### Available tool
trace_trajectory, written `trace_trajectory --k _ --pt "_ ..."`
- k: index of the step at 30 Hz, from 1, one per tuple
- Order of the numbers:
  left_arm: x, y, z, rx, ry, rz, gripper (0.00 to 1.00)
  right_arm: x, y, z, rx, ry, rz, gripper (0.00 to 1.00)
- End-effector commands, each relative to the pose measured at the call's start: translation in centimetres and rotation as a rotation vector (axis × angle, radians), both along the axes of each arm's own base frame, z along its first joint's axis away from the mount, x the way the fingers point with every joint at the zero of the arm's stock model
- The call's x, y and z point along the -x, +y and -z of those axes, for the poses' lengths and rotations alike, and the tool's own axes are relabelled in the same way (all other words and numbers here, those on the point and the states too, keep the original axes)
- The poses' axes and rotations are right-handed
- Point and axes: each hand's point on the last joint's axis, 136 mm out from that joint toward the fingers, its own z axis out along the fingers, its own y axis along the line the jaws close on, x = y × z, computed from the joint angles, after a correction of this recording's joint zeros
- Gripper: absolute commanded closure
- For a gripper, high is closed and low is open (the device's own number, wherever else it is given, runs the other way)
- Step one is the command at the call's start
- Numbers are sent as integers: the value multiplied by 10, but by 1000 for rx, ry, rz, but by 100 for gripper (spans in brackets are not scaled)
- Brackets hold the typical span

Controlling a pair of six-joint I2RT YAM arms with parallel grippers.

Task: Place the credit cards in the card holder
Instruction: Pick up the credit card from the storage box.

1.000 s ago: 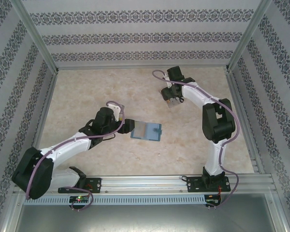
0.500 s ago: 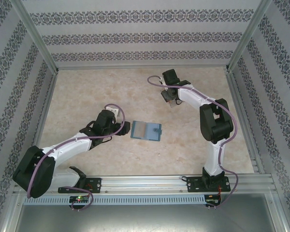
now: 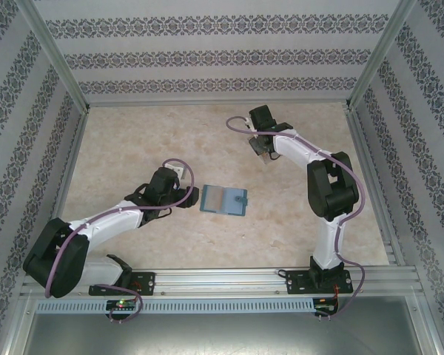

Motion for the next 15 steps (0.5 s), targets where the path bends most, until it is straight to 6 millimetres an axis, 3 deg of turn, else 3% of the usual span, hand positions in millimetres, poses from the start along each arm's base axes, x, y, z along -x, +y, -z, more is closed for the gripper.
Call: trace_trajectory --k 1,4,12,15 --pt "-3 -2 -1 -30 1 10 26 1 -10 -23 50 -54 14 45" --pt "-3 -2 0 -28 3 8 26 0 -9 -26 43 -64 9 50" --pt "-4 -6 9 -28 38 12 35 12 9 -27 3 -9 -109 96" --pt "-4 -7 10 -29 49 15 40 14 12 -31 -19 -5 -108 100"
